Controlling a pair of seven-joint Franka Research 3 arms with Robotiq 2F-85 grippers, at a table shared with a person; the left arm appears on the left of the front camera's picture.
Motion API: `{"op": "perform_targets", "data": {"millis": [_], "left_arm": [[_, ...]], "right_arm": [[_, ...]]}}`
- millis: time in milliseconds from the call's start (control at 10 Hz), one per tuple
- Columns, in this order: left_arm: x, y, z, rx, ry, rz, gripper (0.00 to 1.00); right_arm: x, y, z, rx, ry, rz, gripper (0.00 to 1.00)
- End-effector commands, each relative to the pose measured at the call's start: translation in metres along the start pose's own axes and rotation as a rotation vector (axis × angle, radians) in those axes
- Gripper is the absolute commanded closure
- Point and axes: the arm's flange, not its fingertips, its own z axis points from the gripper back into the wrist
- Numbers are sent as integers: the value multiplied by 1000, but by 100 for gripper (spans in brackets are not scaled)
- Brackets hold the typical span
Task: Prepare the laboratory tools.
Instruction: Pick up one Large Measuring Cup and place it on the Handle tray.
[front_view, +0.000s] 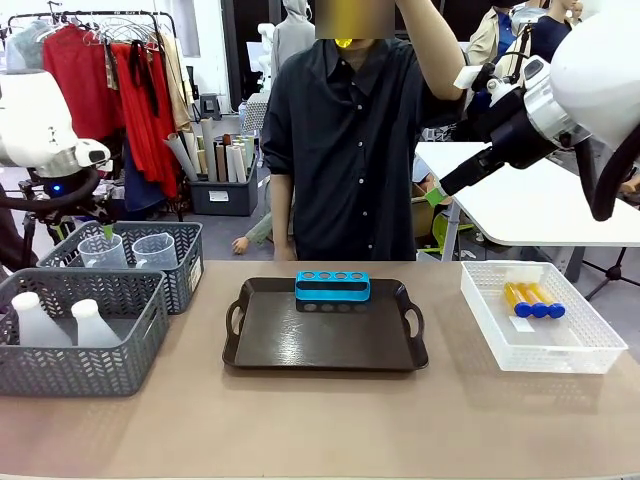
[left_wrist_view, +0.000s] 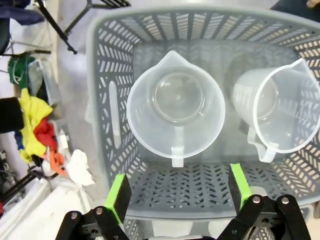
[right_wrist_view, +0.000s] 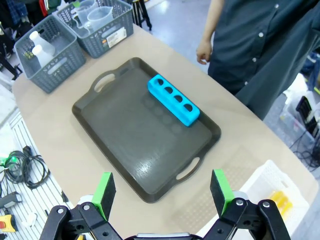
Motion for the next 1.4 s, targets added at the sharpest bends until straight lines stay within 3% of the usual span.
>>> {"op": "perform_targets", "data": {"millis": [0,500,1300], "left_arm": [[0,0,-7,26,47,16,0],[4,1,-47,21,20,-25,0],[-1,1,-73,-4,49,-45,0]], "right_arm": [[1,0,0,10,-6,-8,0],[1,0,0,10,-6,-8,0],[1,0,0,10,-6,-8,0]]}}
